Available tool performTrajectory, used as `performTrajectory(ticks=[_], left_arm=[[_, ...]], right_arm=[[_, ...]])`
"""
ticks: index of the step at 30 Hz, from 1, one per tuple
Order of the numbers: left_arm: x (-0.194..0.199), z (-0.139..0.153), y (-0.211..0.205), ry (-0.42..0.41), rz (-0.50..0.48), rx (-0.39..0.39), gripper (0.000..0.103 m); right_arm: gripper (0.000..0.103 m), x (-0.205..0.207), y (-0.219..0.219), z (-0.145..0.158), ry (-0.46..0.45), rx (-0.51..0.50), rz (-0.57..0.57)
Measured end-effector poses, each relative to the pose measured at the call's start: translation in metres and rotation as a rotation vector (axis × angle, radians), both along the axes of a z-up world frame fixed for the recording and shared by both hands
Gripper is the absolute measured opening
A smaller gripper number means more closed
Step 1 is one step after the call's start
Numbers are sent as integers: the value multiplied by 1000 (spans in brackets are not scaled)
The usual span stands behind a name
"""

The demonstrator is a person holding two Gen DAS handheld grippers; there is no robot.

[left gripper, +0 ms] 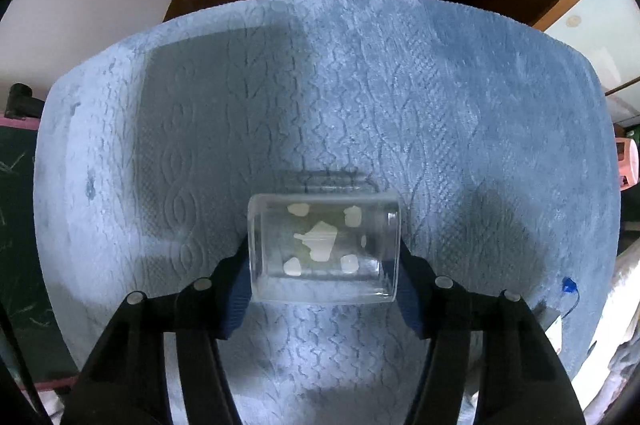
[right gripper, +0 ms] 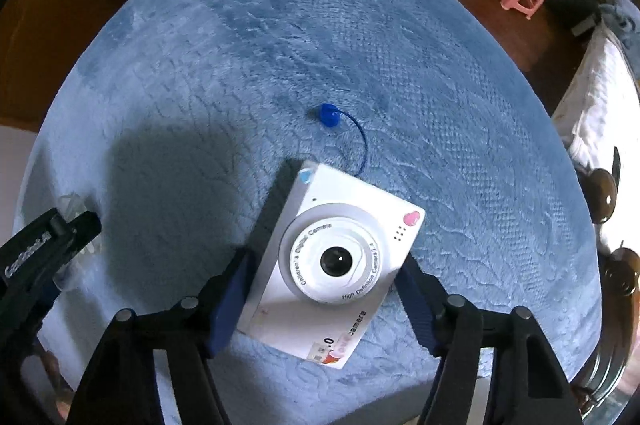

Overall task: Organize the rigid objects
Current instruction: 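Grasp the clear box with the left tool while the right grasps the white toy with round lens, then carry the clear box and white lens toy over the tray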

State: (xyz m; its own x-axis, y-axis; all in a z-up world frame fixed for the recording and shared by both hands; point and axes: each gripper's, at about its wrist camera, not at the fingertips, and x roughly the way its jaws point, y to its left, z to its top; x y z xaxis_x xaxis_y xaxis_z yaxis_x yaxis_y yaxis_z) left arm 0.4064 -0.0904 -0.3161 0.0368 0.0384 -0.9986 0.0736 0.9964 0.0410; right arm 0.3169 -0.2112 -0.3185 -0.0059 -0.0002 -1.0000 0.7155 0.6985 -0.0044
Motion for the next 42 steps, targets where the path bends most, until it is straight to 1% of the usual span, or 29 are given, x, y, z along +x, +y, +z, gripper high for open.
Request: performTrajectory(ticks=[3,6,9,14,17,20,22,23,26,28,30,32,35,37,39,41,42], left_arm=[[-4,1,0,2,-4,-23,64],[-8,9,0,-16,-20,-29,64],[-17,27,3,-52,-33,-38,64],[-38,65,10,-98,-58,-53,64],[-58,99,21,-132,-76,-67,64],[-87,142,32,-182,-109,-74,64],[-109,172,41,-220,-132,-72,64],[-126,191,49,-245,-143,-74,64],[-164,226,64,-282,-160,-71,64],[-192,246,72,-310,-157,-62,64],[-214,259,78,-330,-145,-70,64],[-237,270,83,-346,-134,-83,64],[-264,273,85,-364,-125,-71,64],[-283,269,86,-363,-127,-85,64],[-302,259,88,-358,-126,-75,64],[-317,243,90,-345,-110,-57,64],[-324,233,91,-331,-102,-65,64]], right_arm=[[64,-5,-2,4,-23,33,14],[63,-20,-22,5,-53,74,13],[63,-32,-34,9,-96,123,18],[63,-51,-43,29,-195,193,39],[63,-61,-42,53,-265,211,93],[63,-76,-35,87,-343,235,173],[63,-91,-25,119,-397,246,255],[63,-95,-16,130,-413,244,286],[63,-119,-4,177,-468,208,424],[63,-139,6,206,-508,181,515],[63,-159,13,230,-538,157,582],[63,-176,22,245,-563,138,636],[63,-206,31,265,-586,94,713],[63,-221,34,264,-575,79,748],[63,-233,38,257,-559,49,782],[63,-247,43,249,-539,10,809],[63,-254,44,245,-527,2,814]])
